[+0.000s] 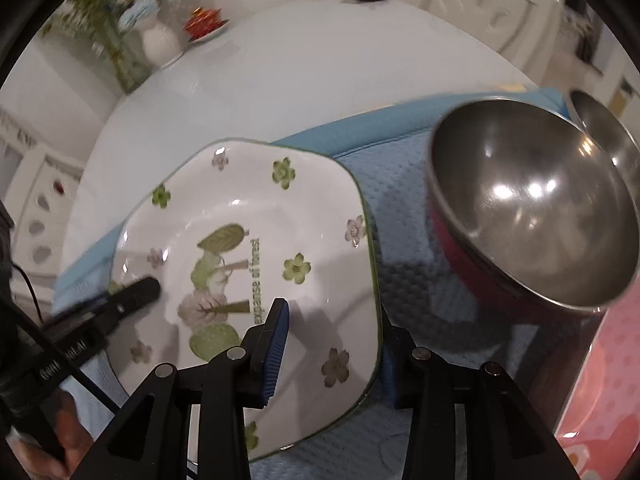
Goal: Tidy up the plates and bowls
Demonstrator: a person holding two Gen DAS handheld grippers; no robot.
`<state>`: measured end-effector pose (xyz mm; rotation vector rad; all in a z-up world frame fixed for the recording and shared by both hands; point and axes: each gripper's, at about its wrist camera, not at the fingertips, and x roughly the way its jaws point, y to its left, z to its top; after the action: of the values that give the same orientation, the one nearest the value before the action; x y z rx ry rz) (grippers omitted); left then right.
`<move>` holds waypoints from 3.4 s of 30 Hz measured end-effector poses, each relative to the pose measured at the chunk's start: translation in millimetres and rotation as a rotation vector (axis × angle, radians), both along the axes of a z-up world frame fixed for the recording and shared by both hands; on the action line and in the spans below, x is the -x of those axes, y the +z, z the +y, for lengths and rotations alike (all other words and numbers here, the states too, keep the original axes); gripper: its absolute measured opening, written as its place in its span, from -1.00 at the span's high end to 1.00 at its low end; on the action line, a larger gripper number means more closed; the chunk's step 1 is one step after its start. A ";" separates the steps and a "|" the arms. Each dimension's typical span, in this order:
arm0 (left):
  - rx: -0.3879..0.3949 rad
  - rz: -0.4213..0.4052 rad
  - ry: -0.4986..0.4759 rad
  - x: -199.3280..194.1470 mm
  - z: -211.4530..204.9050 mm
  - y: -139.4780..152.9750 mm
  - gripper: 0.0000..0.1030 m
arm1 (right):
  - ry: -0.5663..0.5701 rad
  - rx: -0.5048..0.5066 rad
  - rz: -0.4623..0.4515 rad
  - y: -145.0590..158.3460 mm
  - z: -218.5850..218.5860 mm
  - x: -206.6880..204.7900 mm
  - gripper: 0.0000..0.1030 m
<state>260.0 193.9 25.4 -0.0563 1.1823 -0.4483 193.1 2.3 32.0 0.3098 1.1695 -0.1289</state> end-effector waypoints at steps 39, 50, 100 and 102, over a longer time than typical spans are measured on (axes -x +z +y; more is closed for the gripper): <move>0.024 -0.092 0.033 37.0 26.6 23.4 0.49 | 0.267 0.012 -0.146 14.2 22.4 25.5 0.28; 0.053 -0.111 0.119 70.8 47.8 54.3 0.49 | 0.249 -0.048 -0.100 36.1 30.3 44.6 0.28; 0.067 -0.021 0.288 315.3 139.9 60.5 0.49 | 0.462 -0.028 0.034 46.6 132.6 266.8 0.28; 0.068 -0.015 0.285 317.1 140.3 58.0 0.49 | 0.468 -0.023 0.044 41.7 133.5 268.8 0.28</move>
<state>-57.1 334.2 83.4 -0.2763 1.1239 -0.2367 -75.8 135.8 73.7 0.0479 1.2592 0.2884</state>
